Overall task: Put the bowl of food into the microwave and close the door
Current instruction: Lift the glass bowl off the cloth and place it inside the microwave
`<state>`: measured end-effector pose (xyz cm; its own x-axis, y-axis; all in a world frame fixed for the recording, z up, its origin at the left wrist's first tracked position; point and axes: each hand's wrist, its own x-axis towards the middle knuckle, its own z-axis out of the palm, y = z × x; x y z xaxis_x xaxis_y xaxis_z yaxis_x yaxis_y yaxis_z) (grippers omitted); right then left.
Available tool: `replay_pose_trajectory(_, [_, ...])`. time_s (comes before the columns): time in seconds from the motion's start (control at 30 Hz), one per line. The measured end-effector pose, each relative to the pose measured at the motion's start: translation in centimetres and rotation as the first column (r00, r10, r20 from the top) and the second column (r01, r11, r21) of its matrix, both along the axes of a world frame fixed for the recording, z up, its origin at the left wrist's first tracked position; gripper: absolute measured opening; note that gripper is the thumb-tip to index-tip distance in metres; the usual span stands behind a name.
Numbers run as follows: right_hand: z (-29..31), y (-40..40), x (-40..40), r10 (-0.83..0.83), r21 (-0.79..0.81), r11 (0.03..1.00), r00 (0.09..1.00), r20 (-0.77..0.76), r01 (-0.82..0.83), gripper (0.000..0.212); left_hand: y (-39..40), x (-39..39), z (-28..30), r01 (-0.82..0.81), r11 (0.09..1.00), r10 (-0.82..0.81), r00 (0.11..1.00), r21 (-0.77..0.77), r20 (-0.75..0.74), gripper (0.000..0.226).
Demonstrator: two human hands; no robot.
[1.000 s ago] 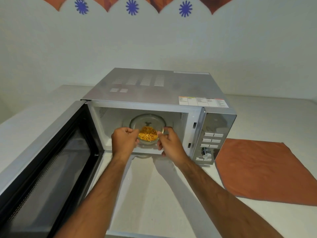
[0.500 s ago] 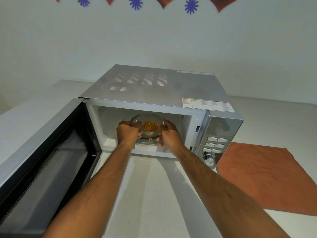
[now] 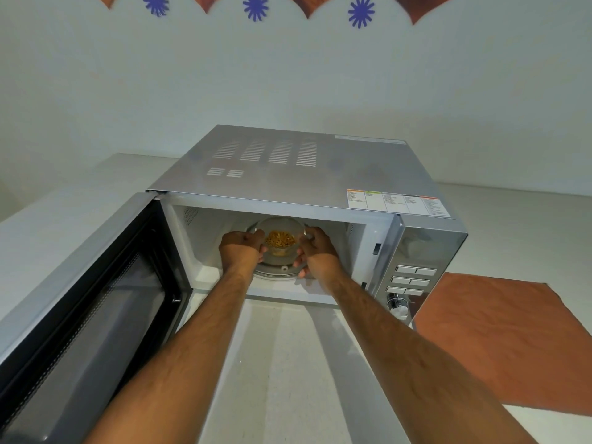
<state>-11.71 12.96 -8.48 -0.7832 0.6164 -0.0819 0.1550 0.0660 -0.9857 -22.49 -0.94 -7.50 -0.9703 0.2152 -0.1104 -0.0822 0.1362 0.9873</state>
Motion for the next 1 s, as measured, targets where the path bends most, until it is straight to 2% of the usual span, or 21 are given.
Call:
replay_pose_trajectory(0.13, [0.2, 0.3, -0.6, -0.001, -0.009, 1.0, 1.0, -0.01, 0.001, 0.031, 0.3, -0.5, -0.5, -0.002, 1.0, 0.002, 1.0, 0.02, -0.004, 0.026])
replay_pose_trajectory(0.4, [0.5, -0.1, -0.8, -0.008, 0.011, 1.0, 1.0, 0.011, 0.008, 0.04, 1.1, -0.1, -1.1, 0.047, 0.999, -0.047, 0.999, 0.026, -0.018, 0.041])
replay_pose_trajectory(0.7, [0.5, -1.5, 1.4, -0.034, -0.132, 0.991, 0.993, -0.113, 0.019, 0.026, -0.5, 2.2, -0.5, 0.008, 0.996, -0.007, 1.0, 0.093, -0.011, 0.031])
replay_pose_trajectory(0.87, [0.2, -3.3, 4.0, -0.029, -0.086, 0.996, 0.997, -0.066, 0.023, 0.027, -2.6, 6.0, -1.2, -0.007, 0.995, 0.009, 1.0, 0.098, -0.027, 0.033])
replay_pose_trajectory(1.0, [-0.7, -5.7, 6.5, -0.036, -0.054, 0.998, 0.994, -0.102, 0.031, 0.028, -4.7, 9.5, -2.7, -0.043, 0.987, 0.043, 0.999, 0.158, 0.002, 0.015])
